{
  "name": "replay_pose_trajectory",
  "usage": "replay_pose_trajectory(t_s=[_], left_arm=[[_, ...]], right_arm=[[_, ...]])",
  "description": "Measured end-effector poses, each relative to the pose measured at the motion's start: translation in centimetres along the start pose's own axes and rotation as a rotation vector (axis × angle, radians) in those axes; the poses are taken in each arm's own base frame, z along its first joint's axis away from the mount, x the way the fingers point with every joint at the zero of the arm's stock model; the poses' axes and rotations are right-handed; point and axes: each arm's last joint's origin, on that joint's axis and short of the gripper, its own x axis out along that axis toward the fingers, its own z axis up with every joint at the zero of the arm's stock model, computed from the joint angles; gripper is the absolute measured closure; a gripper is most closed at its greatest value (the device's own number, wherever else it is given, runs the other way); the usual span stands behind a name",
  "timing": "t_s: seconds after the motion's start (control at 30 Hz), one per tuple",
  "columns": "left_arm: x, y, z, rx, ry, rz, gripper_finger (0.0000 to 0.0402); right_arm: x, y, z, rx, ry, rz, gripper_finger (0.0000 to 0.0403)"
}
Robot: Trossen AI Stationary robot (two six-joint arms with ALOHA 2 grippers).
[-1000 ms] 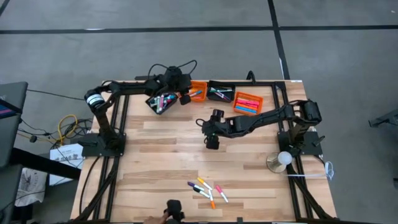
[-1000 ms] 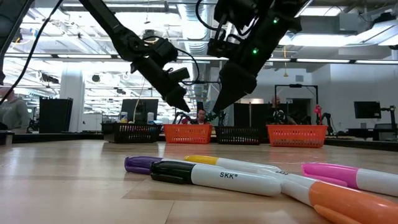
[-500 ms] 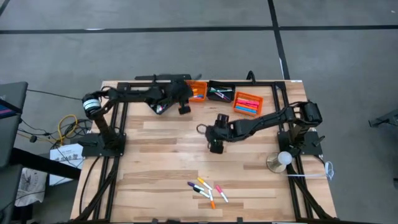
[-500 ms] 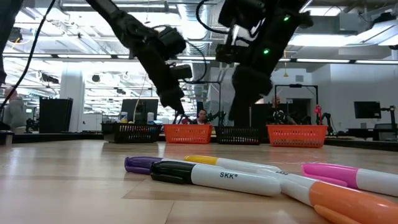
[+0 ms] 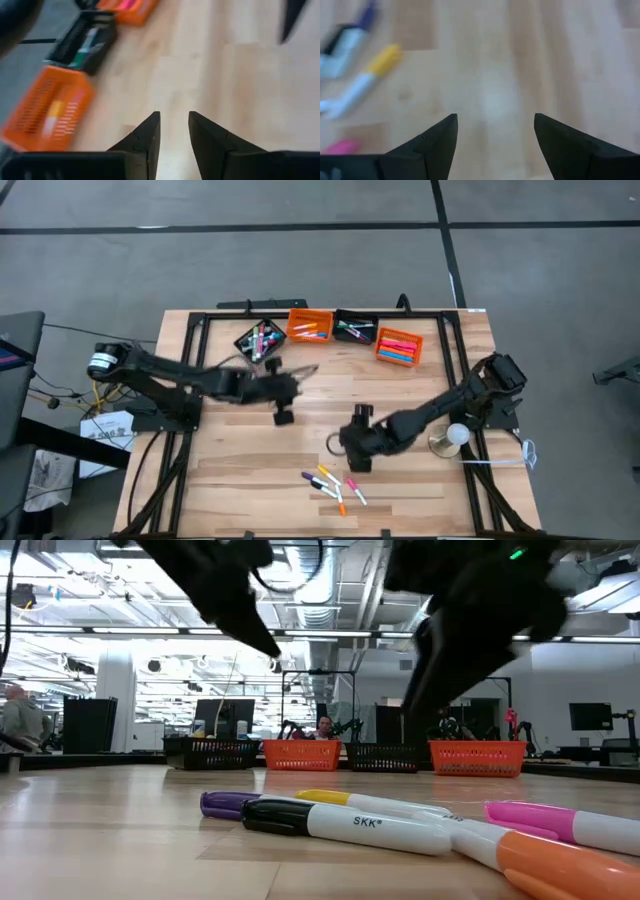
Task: Pick & Place Markers
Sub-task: Put the small pink highlighter into the left orange bin
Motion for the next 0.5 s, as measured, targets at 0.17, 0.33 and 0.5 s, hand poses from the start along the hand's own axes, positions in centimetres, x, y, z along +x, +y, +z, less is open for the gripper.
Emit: replay_pose_trajectory(t_s=[0.17, 0.33, 0.5], left_arm=[[-1.9, -4.8, -1.2, -0.042, -0.036, -0.058, 0.0300], [-2.3, -8.8, -2.3, -0.090, -0.053, -0.083, 0.0300], [-1.7, -11.7, -2.9, -0.147, -0.077, -0.139, 0.0300]], right_arm=[[-1.4, 3.4, -0.9, 0.043, -0.027, 0.095, 0.0148], [-2.7, 6.0, -1.9, 0.172, -0.040, 0.154, 0.0148], [-3.2, 8.4, -3.1, 0.252, -0.066, 0.161, 0.0148]])
